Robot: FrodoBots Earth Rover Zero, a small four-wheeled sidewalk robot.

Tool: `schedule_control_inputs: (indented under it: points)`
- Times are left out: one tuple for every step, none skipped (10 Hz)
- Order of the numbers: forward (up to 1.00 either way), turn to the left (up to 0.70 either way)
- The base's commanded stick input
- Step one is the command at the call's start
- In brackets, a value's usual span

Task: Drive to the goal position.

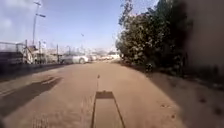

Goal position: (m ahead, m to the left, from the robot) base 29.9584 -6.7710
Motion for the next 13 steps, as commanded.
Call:
schedule_control_inputs:
  points:
    - [1.00, 0.00]
    - [1.00, 0.00]
    - [1.00, 0.00]
    - [1.00, 0.00]
    - [1.00, 0.00]
    - [1.00, 0.00]
    - [1.00, 0.00]
    - [1.00, 0.00]
    - [1.00, 0.00]
    - [1.00, 0.00]
    - [1.00, 0.00]
    - [1.00, 0.00]
    - [1.00, 0.00]
